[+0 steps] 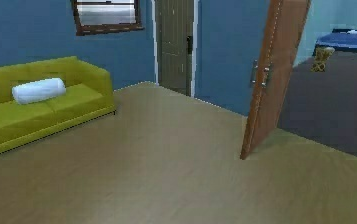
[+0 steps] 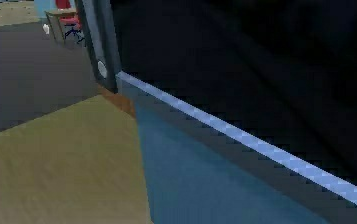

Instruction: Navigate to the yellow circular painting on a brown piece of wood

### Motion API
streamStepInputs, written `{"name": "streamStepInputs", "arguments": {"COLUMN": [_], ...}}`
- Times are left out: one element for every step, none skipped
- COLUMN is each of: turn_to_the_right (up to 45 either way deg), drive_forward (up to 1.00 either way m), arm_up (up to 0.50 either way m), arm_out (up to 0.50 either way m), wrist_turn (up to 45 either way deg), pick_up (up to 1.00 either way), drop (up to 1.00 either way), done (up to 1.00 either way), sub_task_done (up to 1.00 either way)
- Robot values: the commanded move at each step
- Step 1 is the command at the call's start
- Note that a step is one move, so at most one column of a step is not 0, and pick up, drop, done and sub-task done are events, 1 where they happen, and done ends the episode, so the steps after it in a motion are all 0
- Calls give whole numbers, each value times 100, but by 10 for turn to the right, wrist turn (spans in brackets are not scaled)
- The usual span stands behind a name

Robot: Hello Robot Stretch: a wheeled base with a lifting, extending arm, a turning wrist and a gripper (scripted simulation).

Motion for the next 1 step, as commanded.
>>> {"name": "streamStepInputs", "arguments": {"turn_to_the_right": [-450], "drive_forward": [0], "arm_up": [0], "arm_out": [0], "wrist_turn": [0], "pick_up": [0], "drop": [0], "done": [0], "sub_task_done": [0]}}
